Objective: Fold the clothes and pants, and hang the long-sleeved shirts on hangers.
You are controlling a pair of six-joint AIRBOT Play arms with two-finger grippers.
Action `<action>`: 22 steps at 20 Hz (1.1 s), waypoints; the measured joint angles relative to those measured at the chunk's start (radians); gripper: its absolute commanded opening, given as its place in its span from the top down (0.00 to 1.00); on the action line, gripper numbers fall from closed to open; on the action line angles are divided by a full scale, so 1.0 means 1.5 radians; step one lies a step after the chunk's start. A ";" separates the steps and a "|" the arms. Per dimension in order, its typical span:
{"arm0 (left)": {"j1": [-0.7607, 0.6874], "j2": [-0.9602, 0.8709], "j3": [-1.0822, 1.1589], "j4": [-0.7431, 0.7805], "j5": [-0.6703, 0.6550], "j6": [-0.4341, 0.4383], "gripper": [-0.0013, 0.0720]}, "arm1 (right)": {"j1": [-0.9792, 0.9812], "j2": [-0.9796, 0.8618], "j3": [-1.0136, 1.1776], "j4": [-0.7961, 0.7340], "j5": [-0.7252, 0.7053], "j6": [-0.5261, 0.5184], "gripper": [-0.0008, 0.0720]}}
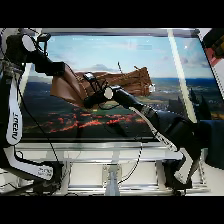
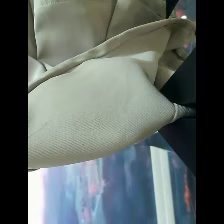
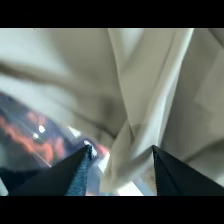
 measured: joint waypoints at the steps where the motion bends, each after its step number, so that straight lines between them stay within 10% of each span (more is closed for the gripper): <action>1: 0.000 0.000 0.000 -0.001 0.000 0.000 0.94 | 0.000 -0.009 0.009 0.001 -0.009 0.005 0.65; 2: 0.000 0.000 0.000 -0.002 0.000 0.000 0.94 | 0.000 -0.018 0.020 -0.001 -0.019 0.012 0.95; 16: 0.008 0.022 0.000 -0.031 -0.017 0.034 0.94 | -0.125 -0.045 0.145 -0.082 -0.129 0.131 0.96; 17: 0.008 0.025 0.000 -0.047 -0.017 0.034 0.94 | -0.134 -0.046 0.147 -0.084 -0.129 0.142 0.89; 19: 0.008 0.028 0.000 -0.080 -0.018 0.035 0.94 | -0.144 -0.046 0.149 -0.085 -0.133 0.157 0.36; 22: 0.008 0.032 0.000 -0.128 -0.018 0.035 0.94 | -0.151 -0.046 0.150 -0.087 -0.124 0.168 0.38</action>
